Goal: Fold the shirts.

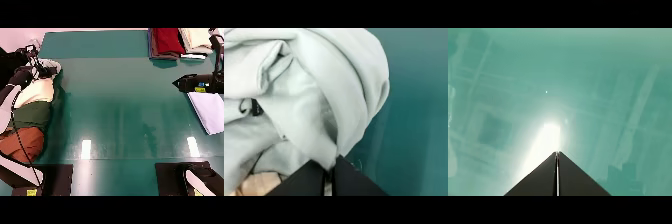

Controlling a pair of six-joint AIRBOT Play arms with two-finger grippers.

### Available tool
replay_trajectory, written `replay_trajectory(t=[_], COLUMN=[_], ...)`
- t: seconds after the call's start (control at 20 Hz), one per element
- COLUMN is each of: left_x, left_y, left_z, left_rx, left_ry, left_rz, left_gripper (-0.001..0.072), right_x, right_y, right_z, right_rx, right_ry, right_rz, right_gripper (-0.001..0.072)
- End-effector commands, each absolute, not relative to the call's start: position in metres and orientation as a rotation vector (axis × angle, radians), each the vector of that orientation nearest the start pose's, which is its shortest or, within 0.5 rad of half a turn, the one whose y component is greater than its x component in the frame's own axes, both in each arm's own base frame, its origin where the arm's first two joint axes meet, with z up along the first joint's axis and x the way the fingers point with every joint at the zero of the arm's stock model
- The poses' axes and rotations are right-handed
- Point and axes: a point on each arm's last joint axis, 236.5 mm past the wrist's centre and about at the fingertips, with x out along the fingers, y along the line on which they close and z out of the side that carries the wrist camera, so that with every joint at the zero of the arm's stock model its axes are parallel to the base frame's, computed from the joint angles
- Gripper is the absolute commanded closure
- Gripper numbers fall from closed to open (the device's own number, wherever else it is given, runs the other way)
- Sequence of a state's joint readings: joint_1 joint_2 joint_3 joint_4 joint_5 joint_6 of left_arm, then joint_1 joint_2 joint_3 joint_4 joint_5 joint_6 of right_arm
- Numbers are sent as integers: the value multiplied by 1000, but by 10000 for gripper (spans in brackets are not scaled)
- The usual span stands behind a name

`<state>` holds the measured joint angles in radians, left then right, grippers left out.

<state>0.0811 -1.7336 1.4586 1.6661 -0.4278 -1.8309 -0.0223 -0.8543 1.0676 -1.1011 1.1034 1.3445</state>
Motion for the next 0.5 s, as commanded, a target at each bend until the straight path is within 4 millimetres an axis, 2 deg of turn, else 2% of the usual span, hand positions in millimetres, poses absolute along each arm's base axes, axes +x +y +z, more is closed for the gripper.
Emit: replay_trajectory(t=[0.0, 0.1, 0.15, 0.25, 0.3, 0.35, 0.4, 0.45], left_x=[604, 609, 600, 562, 535, 509, 484, 460], left_y=[57, 52, 45, 23, 8, -7, -22, -39], left_z=[47, 146, 206, 313, 357, 388, 409, 421], left_rx=[-210, -145, -93, -19, 12, 26, 30, 34], left_ry=[656, 480, 374, 198, 126, 80, 56, 59], left_rz=[178, 137, 111, 62, 35, 6, -27, -65], left_gripper=[684, 684, 684, 685, 684, 685, 685, 685], right_x=[346, 352, 355, 361, 363, 365, 368, 370], right_y=[88, 86, 85, 83, 83, 83, 83, 83], right_z=[155, 173, 186, 219, 236, 252, 268, 282], right_rx=[189, 188, 184, 174, 167, 160, 153, 147], right_ry=[822, 750, 709, 615, 579, 547, 516, 489], right_rz=[369, 357, 353, 347, 348, 351, 353, 355], right_gripper=[694, 694, 694, 695, 694, 694, 694, 694])
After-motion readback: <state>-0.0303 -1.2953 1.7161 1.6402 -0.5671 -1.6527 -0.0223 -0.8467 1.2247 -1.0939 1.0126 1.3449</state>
